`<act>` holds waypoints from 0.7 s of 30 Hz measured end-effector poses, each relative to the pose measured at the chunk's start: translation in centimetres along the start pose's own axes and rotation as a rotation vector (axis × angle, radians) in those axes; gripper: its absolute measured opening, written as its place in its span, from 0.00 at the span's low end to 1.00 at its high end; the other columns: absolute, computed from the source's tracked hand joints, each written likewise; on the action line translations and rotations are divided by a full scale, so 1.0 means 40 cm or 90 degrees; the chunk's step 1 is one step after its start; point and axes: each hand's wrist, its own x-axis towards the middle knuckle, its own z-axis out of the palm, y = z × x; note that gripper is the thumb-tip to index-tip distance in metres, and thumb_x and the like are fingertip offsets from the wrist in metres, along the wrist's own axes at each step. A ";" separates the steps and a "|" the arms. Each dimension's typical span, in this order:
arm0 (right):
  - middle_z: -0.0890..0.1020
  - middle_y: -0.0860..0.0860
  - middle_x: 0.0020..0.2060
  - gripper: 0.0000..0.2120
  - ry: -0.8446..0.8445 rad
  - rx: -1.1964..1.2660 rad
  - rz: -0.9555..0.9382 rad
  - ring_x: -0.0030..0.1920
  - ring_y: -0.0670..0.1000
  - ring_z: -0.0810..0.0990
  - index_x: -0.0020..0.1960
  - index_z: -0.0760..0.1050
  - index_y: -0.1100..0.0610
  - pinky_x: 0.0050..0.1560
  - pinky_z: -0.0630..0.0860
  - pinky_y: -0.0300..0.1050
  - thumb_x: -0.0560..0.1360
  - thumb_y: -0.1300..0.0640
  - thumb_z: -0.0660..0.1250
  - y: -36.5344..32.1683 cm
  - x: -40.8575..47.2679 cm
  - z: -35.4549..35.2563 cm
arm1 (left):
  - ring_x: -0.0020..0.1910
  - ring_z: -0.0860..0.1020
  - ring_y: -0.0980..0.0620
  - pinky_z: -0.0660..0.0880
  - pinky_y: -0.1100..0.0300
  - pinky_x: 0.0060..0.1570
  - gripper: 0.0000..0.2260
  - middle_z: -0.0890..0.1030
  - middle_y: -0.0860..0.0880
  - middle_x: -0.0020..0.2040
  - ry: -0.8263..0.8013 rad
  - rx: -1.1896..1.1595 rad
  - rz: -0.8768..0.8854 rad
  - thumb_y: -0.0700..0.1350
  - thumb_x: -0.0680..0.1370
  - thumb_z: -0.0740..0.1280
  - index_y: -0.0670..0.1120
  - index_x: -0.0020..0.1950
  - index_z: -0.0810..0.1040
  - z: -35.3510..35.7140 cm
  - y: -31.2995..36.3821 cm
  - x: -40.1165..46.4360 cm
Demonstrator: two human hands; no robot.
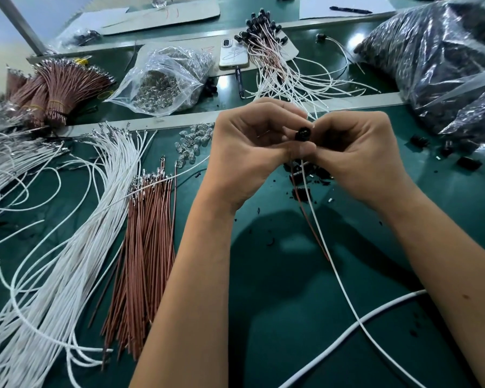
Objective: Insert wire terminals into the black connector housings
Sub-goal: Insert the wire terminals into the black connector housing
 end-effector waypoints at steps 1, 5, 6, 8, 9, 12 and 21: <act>0.86 0.58 0.40 0.08 0.002 -0.002 -0.002 0.40 0.47 0.82 0.47 0.83 0.56 0.43 0.81 0.42 0.71 0.65 0.79 -0.002 0.000 0.000 | 0.46 0.79 0.45 0.76 0.58 0.45 0.18 0.81 0.39 0.48 -0.005 -0.004 0.007 0.26 0.66 0.77 0.39 0.52 0.82 0.001 0.000 0.001; 0.84 0.54 0.39 0.09 -0.002 -0.001 -0.002 0.38 0.47 0.79 0.45 0.82 0.54 0.42 0.78 0.42 0.71 0.66 0.78 -0.006 0.003 0.000 | 0.43 0.79 0.47 0.77 0.59 0.44 0.19 0.80 0.41 0.44 -0.012 -0.010 0.030 0.25 0.65 0.77 0.40 0.51 0.81 0.006 0.001 0.004; 0.82 0.52 0.38 0.10 -0.005 0.001 -0.003 0.37 0.45 0.78 0.44 0.81 0.52 0.41 0.77 0.39 0.71 0.66 0.78 -0.006 0.004 -0.001 | 0.42 0.80 0.48 0.77 0.60 0.44 0.18 0.81 0.42 0.42 -0.010 -0.009 0.031 0.25 0.65 0.77 0.39 0.51 0.81 0.006 0.000 0.004; 0.81 0.51 0.37 0.11 -0.006 0.000 -0.005 0.36 0.43 0.77 0.43 0.80 0.51 0.41 0.75 0.37 0.71 0.66 0.77 -0.007 0.005 -0.002 | 0.40 0.82 0.52 0.77 0.62 0.42 0.17 0.82 0.44 0.40 -0.003 -0.011 0.022 0.25 0.66 0.77 0.38 0.51 0.82 0.007 -0.001 0.002; 0.81 0.51 0.36 0.11 -0.004 -0.003 -0.005 0.36 0.43 0.77 0.43 0.80 0.51 0.40 0.75 0.37 0.71 0.66 0.77 -0.007 0.005 -0.002 | 0.39 0.82 0.52 0.77 0.63 0.40 0.17 0.83 0.44 0.39 0.001 -0.016 0.017 0.26 0.66 0.77 0.38 0.50 0.82 0.007 -0.001 0.001; 0.81 0.51 0.36 0.10 -0.003 -0.012 -0.006 0.36 0.44 0.76 0.42 0.80 0.52 0.40 0.74 0.38 0.71 0.66 0.76 -0.006 0.003 0.002 | 0.37 0.82 0.52 0.77 0.64 0.38 0.16 0.84 0.45 0.39 0.010 -0.032 0.015 0.26 0.66 0.77 0.40 0.49 0.82 0.009 -0.001 -0.001; 0.78 0.52 0.34 0.07 -0.014 -0.061 -0.010 0.35 0.49 0.72 0.39 0.79 0.57 0.35 0.70 0.49 0.72 0.64 0.75 0.005 0.004 -0.004 | 0.38 0.81 0.52 0.77 0.61 0.41 0.17 0.83 0.45 0.38 0.024 -0.052 0.016 0.24 0.65 0.76 0.42 0.48 0.82 0.025 -0.006 -0.002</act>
